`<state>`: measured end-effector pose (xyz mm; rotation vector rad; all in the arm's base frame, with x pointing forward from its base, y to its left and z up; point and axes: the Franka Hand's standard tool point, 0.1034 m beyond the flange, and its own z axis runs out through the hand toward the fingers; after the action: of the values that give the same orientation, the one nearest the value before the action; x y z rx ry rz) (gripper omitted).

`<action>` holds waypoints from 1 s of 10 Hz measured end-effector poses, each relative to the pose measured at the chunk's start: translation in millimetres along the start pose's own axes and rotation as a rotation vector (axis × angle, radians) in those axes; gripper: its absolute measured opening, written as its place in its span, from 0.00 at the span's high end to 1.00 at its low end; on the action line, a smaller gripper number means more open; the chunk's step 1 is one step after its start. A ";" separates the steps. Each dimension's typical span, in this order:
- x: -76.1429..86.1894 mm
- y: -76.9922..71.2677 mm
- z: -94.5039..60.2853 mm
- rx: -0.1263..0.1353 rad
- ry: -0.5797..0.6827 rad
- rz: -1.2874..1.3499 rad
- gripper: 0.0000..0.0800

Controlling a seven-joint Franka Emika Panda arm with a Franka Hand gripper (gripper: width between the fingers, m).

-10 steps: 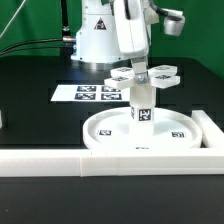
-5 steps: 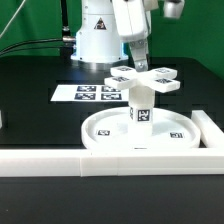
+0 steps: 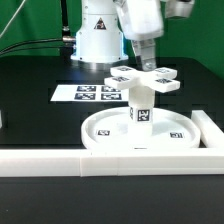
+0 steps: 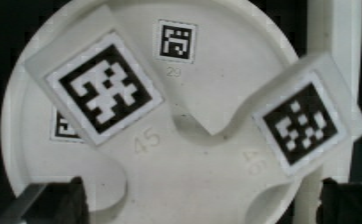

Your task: Assemble round table

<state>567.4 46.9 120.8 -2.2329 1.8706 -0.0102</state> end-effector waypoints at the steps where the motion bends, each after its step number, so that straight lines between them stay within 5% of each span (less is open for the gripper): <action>1: -4.9 -4.2 -2.5 -0.017 -0.003 -0.152 0.19; 3: -18.6 -5.6 0.2 -0.044 -0.008 -0.343 0.19; 8: -16.7 -5.2 0.4 -0.043 -0.017 -0.757 0.19; 10: -14.6 -8.2 -1.3 -0.062 -0.007 -1.045 0.19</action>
Offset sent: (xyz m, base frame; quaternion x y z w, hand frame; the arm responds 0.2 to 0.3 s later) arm 0.0000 0.0000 0.0000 0.0000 0.0000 -0.1938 0.9810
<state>572.4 62.2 125.6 -2.9408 0.5158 -0.1154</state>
